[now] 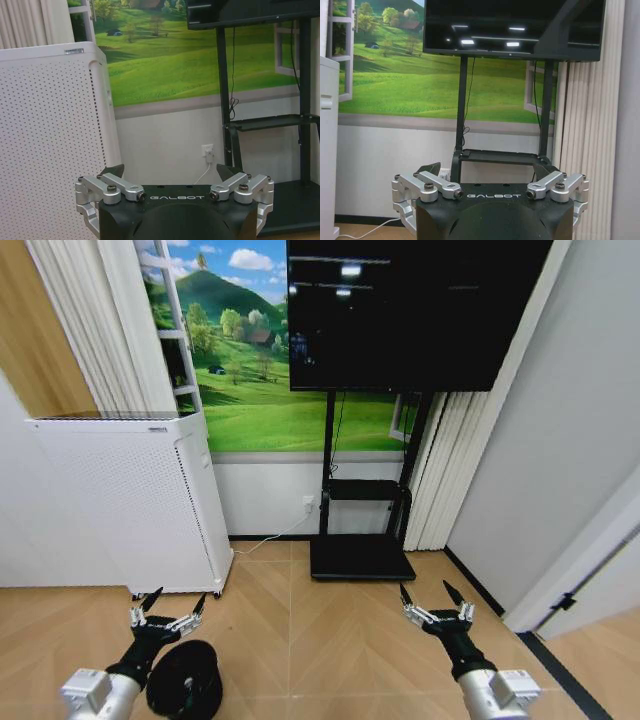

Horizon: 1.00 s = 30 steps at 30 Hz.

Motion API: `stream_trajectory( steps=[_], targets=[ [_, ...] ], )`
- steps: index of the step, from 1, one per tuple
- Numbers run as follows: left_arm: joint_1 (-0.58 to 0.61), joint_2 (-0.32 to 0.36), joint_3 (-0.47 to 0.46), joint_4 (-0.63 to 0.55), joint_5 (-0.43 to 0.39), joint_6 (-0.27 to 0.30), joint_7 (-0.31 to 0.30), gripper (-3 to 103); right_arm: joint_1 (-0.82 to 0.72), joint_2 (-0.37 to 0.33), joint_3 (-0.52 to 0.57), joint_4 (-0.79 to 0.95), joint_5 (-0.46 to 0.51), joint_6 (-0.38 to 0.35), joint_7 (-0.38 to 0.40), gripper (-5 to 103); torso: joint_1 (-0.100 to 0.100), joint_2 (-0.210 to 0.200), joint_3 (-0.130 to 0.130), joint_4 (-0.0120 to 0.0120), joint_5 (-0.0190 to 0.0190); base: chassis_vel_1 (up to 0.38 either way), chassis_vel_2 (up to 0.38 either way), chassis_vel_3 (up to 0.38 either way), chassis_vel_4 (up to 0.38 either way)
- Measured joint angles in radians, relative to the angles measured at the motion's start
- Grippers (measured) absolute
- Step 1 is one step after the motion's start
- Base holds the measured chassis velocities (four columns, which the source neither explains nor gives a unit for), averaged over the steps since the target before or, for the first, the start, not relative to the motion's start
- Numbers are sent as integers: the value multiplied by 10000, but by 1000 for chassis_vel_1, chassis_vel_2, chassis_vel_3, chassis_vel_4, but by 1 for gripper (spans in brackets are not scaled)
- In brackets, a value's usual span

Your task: Pick up the trash bin and place the garbage on the floor into it.

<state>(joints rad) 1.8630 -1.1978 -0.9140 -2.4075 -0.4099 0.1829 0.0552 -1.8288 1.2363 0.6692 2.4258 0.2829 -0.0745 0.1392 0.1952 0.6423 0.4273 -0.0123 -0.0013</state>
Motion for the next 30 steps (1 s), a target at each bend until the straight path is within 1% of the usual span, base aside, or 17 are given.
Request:
stream_trajectory(
  steps=[1,3,5,8,10,11,14,16,19,21,22,24,26,27,28,29,30],
  targets=[
    [1,-1,0,0,0,0,0,100,0,0,-1,0,0,0,0,100,-1,-4,0,-1,18,372,-369,-373,341],
    [0,0,0,-1,0,-1,0,100,0,0,0,0,0,0,0,100,0,-5,0,-2,24,367,-369,-373,357],
    [0,0,1,0,0,-1,0,100,0,0,0,1,0,0,0,100,-4,-7,-6,-2,-2,342,-350,-378,373],
    [2,0,1,-1,0,-1,1,100,0,0,0,0,0,-1,1,100,-4,-14,-4,0,25,371,-351,-369,370],
    [2,-1,0,-1,-1,-1,1,100,0,0,0,0,1,-1,1,100,-4,-14,-5,1,17,383,-363,-356,371],
    [0,0,1,0,-1,-1,0,100,-2,0,0,1,0,0,0,100,-7,-13,-8,-2,-3,317,-370,-341,374],
    [1,0,1,-1,0,-1,0,100,-1,0,0,0,1,-1,0,100,-5,-18,-6,-2,25,349,-338,-359,357],
    [0,0,1,0,-1,-1,0,100,-2,0,0,1,0,0,0,100,-7,-19,-10,-2,-4,357,-332,-330,342],
    [0,0,0,-1,-1,-1,0,100,0,0,0,0,1,-1,0,100,-5,-23,-8,-1,26,364,-348,-363,353],
    [1,0,1,-1,-1,-1,1,100,0,0,0,0,1,-1,0,100,-6,-23,-9,0,19,338,-347,-369,358],
    [0,0,1,-1,-1,-1,0,100,-1,0,1,1,0,0,0,100,-8,-21,-12,-2,-2,338,-347,-354,382],
    [1,0,1,-2,0,-1,0,100,0,0,0,-1,1,-1,0,100,-6,-25,-10,-2,28,377,-352,-359,341],
    [0,-1,2,-3,0,-1,1,100,1,-1,0,-1,0,-1,1,100,-7,-25,-11,0,26,368,-353,-346,343],
    [-1,0,1,-1,-1,-2,0,100,0,0,1,0,0,0,0,100,-7,-24,-12,-1,-4,341,-380,-328,383],
    [-1,0,1,-1,-1,-2,0,100,0,0,1,0,0,0,0,100,-7,-24,-12,-1,-4,341,-380,-328,383],
    [1,0,1,-2,-1,-1,0,100,0,0,0,-1,0,-1,0,100,-8,-25,-12,0,17,373,-332,-386,383],
    [1,0,1,-3,0,-2,1,100,0,0,0,-1,1,0,0,100,-8,-26,-12,-1,12,350,-350,-321,352]
  ],
)
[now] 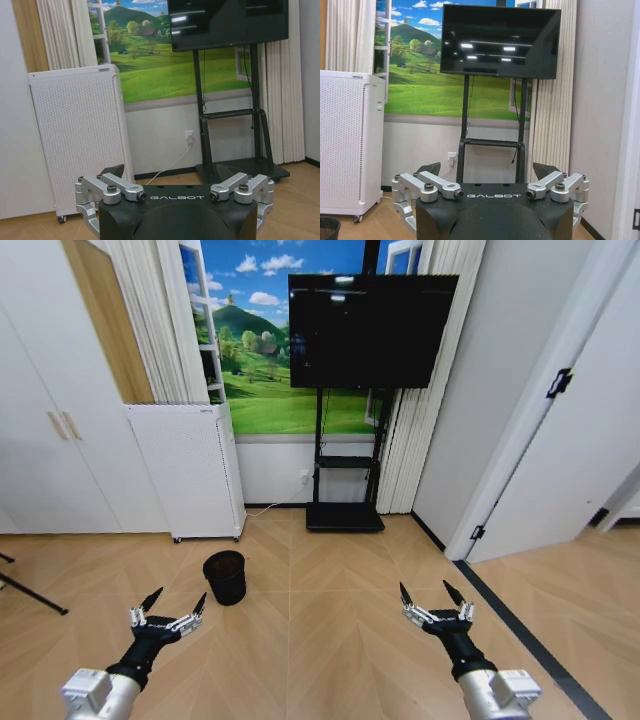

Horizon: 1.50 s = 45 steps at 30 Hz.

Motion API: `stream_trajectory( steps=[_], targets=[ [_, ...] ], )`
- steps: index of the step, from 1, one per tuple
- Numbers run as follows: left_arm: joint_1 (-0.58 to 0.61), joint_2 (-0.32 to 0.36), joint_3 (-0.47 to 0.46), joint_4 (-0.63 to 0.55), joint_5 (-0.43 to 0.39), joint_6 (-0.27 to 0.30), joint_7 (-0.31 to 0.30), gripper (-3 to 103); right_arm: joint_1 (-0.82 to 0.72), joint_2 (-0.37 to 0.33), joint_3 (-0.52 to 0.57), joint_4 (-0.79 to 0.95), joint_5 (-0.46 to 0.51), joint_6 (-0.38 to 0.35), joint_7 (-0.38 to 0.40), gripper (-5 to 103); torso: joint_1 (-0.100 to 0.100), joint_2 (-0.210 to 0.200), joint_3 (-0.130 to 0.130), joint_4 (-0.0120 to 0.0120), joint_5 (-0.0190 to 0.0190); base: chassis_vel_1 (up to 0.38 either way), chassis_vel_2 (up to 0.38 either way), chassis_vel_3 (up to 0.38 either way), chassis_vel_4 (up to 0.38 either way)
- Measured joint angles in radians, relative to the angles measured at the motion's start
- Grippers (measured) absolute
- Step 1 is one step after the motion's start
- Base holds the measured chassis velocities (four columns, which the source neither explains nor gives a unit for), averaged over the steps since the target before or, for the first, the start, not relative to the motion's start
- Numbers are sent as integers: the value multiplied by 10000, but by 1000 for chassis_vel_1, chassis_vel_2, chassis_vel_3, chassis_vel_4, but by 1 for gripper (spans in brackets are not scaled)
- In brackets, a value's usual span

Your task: Pick up the trash bin and place the garbage on the floor into it.

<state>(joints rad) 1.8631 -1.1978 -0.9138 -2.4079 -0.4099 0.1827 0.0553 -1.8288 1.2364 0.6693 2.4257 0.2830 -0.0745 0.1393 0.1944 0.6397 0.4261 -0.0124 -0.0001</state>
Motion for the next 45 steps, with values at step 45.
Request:
stream_trajectory(
  steps=[45],
  targets=[
    [-1,0,0,1,0,0,0,100,1,0,0,0,0,0,0,100,-2,-7,-3,1,1,24,-30,-33,36]
  ],
)
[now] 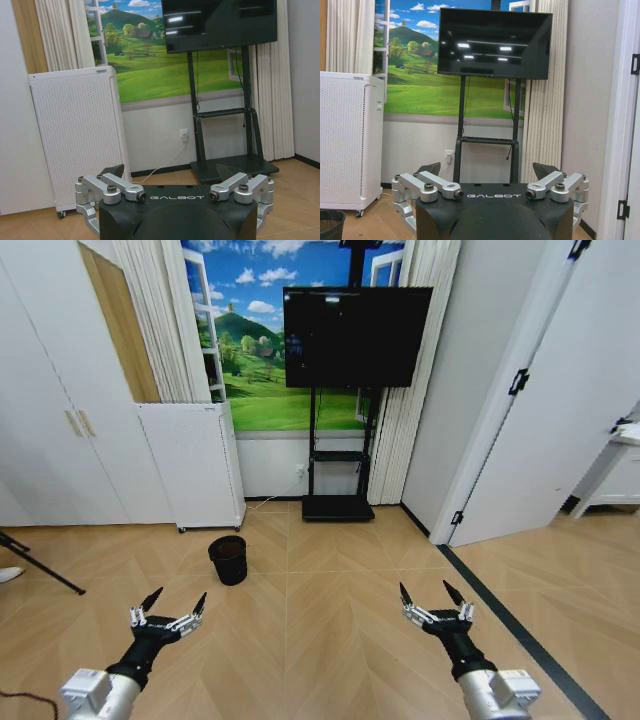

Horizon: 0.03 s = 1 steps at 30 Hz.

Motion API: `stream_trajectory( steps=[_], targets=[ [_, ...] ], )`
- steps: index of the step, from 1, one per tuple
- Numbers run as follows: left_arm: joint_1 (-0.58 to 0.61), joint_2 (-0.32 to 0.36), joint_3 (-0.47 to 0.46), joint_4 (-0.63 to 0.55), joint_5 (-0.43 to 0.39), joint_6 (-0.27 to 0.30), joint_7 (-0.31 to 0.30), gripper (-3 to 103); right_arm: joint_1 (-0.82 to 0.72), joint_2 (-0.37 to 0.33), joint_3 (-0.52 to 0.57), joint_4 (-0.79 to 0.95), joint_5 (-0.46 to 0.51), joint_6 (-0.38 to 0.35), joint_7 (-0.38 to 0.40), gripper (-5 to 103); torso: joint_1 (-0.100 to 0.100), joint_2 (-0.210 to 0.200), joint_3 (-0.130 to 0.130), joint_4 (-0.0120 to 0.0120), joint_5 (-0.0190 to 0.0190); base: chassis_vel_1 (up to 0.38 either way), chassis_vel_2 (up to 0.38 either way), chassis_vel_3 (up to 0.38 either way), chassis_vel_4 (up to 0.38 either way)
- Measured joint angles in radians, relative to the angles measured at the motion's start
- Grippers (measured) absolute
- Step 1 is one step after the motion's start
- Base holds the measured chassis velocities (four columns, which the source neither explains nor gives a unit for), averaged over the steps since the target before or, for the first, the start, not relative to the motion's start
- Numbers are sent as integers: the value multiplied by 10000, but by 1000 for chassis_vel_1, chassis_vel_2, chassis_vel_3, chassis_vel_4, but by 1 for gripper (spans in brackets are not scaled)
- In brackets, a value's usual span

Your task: Pick up the trash bin and place the garbage on the floor into it.

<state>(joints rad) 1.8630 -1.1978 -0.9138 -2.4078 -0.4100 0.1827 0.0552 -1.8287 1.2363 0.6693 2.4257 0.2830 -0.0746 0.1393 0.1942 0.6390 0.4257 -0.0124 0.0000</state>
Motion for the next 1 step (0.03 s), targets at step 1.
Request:
stream_trajectory(
  steps=[1],
  targets=[
    [0,0,0,0,0,0,0,100,0,0,0,0,0,0,0,100,0,0,0,0,0,0,0,0,0]
  ],
)
